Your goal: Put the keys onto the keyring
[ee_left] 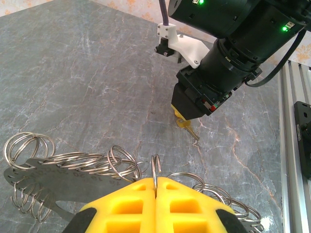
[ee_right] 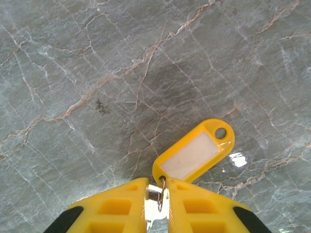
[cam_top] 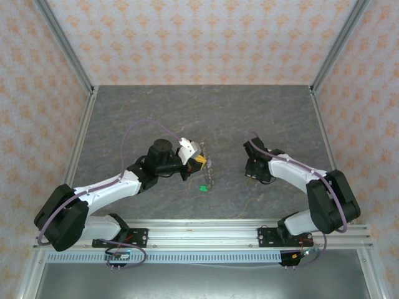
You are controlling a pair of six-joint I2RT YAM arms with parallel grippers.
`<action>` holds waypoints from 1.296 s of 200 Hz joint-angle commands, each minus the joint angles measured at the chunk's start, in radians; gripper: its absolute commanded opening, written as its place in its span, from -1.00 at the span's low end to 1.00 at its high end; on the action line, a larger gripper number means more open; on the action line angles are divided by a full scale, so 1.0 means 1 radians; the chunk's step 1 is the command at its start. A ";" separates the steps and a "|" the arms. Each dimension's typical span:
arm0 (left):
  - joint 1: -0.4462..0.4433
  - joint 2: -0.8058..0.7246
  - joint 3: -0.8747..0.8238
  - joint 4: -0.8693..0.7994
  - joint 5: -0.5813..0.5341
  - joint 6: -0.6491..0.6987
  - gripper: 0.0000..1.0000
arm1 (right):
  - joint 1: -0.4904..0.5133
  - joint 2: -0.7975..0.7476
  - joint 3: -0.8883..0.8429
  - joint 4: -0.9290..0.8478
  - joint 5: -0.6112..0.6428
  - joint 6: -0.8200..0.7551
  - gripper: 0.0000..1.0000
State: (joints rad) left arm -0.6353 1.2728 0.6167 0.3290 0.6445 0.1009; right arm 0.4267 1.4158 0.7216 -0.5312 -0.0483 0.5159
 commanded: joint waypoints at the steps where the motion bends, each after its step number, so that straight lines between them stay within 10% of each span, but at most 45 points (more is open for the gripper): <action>1: -0.010 -0.007 0.037 0.022 -0.012 -0.007 -1.00 | 0.002 -0.002 -0.007 0.002 0.031 0.013 -0.67; 259: -0.018 0.010 0.057 0.005 -0.012 -0.001 -1.00 | -0.013 0.026 0.001 -0.004 0.039 0.024 -0.74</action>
State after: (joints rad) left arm -0.6483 1.2858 0.6392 0.3187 0.6445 0.1013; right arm 0.4221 1.4345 0.7216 -0.5152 -0.0406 0.5274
